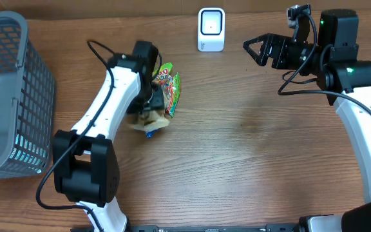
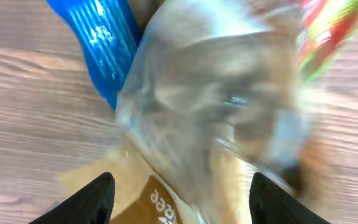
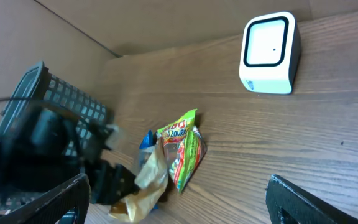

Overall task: Scan the item barcode
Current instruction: 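Grasp the clear-and-brown packet in the basket with left gripper, place on table, then lift the mint-green wipes pack from the basket with left gripper, drop on table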

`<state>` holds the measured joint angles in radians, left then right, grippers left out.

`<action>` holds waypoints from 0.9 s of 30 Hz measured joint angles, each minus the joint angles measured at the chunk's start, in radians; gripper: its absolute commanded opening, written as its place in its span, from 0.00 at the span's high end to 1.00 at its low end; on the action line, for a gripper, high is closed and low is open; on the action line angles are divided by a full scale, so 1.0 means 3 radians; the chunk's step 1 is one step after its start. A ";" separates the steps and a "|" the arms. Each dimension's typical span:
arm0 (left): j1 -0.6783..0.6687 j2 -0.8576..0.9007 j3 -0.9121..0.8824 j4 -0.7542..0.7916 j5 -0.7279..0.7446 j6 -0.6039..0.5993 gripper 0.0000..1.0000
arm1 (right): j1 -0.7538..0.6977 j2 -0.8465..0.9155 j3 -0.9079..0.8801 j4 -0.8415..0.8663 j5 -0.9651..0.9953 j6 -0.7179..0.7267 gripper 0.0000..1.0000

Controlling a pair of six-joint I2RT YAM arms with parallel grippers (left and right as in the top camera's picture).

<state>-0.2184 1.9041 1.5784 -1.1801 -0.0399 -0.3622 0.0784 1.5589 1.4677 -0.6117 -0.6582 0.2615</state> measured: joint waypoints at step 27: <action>0.3646 -0.0621 0.2391 -0.1381 0.0305 -0.0455 0.02 | 0.0000 0.0000 0.0000 -0.0017 0.0013 -0.0001 0.10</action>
<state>0.8753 1.7180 2.2955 -1.5944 0.0517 -0.4988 0.0784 1.5589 1.4677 -0.6167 -0.6544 0.2611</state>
